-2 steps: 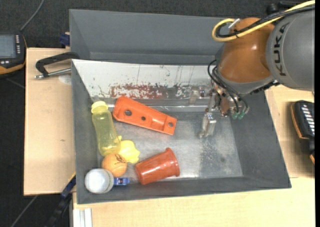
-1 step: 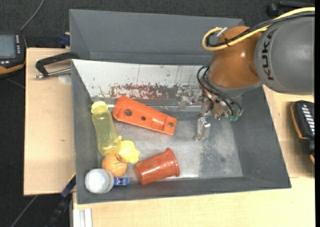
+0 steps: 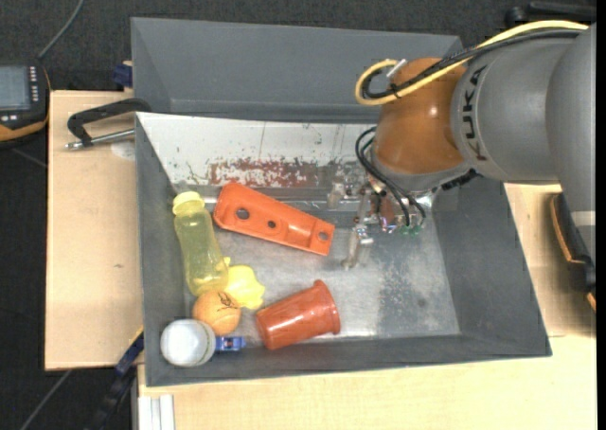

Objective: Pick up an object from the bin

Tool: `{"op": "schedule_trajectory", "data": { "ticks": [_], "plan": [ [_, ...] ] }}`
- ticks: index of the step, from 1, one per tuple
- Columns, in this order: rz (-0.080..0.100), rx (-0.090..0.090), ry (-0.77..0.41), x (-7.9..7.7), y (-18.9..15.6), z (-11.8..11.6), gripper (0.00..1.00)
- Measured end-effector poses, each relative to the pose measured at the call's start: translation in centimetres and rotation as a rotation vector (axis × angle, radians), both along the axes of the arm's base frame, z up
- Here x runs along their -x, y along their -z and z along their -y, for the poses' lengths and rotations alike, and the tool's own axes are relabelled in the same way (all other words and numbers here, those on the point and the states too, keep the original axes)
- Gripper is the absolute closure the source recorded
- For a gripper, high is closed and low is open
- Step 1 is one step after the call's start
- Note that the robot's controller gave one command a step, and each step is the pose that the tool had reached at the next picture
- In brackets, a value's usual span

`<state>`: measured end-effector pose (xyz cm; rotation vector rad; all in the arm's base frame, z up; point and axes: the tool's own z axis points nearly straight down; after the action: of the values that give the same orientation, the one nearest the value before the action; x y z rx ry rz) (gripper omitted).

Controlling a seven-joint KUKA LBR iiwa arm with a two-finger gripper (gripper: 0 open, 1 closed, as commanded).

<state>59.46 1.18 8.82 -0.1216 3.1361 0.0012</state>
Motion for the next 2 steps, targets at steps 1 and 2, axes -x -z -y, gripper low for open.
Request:
{"op": "schedule_trajectory", "data": {
  "ticks": [1,2],
  "plan": [
    [0.001,-0.004,0.041,0.2,1.1,-1.6,0.0],
    [0.004,-0.002,-0.014,0.0,1.7,-2.8,0.0]
  ]
}}
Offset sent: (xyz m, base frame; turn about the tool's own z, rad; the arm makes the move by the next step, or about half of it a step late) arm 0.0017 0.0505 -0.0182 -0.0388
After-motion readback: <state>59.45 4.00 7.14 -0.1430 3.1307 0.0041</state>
